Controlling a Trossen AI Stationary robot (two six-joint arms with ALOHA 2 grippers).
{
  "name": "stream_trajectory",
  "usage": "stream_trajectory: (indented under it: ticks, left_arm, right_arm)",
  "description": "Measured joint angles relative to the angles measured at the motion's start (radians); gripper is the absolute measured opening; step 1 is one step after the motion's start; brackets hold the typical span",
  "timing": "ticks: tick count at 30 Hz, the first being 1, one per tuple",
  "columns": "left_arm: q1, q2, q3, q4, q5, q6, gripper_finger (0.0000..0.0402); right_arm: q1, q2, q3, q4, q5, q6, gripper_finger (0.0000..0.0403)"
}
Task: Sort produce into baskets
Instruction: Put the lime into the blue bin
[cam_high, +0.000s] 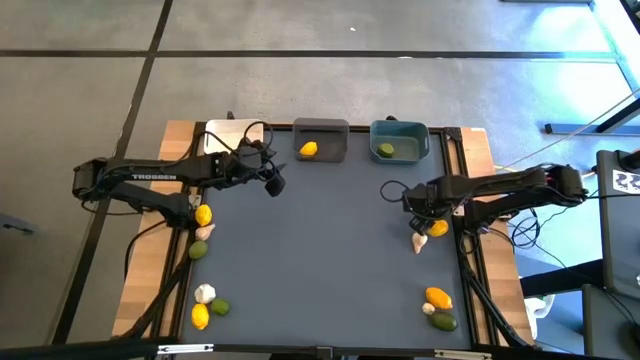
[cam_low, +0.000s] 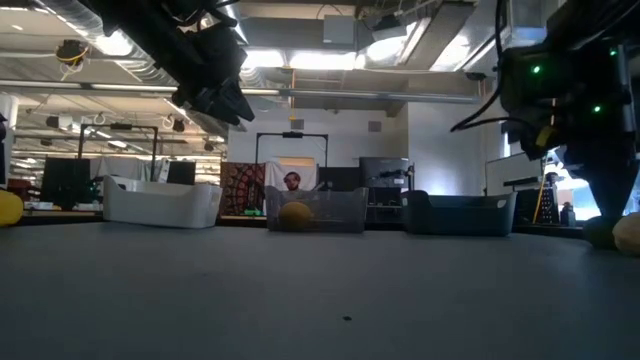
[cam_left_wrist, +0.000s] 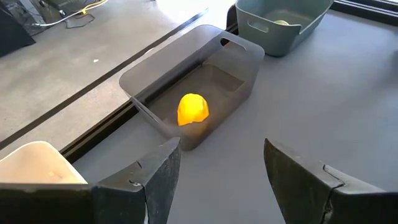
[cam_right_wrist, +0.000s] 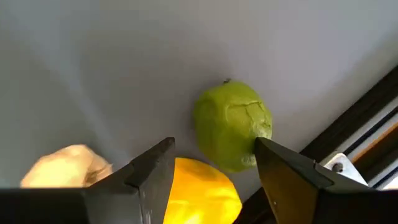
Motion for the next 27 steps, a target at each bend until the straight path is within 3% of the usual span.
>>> stream_trajectory:
  ticks: [11,21,27]
  left_arm:
    - [0.000,0.000,0.000,0.000,0.000,-0.007,0.0225]
    - [0.000,0.000,0.000,0.000,0.000,-0.009,0.0225]
    - [0.000,0.000,0.000,0.000,0.000,-0.010,0.0225]
  right_arm:
    - [-0.059,0.141,-0.003,0.036,0.019,-0.082,0.0219]
    - [-0.058,0.193,0.007,0.035,0.022,-0.133,0.0135]
    - [-0.058,0.190,0.068,0.005,0.036,-0.151,0.0151]
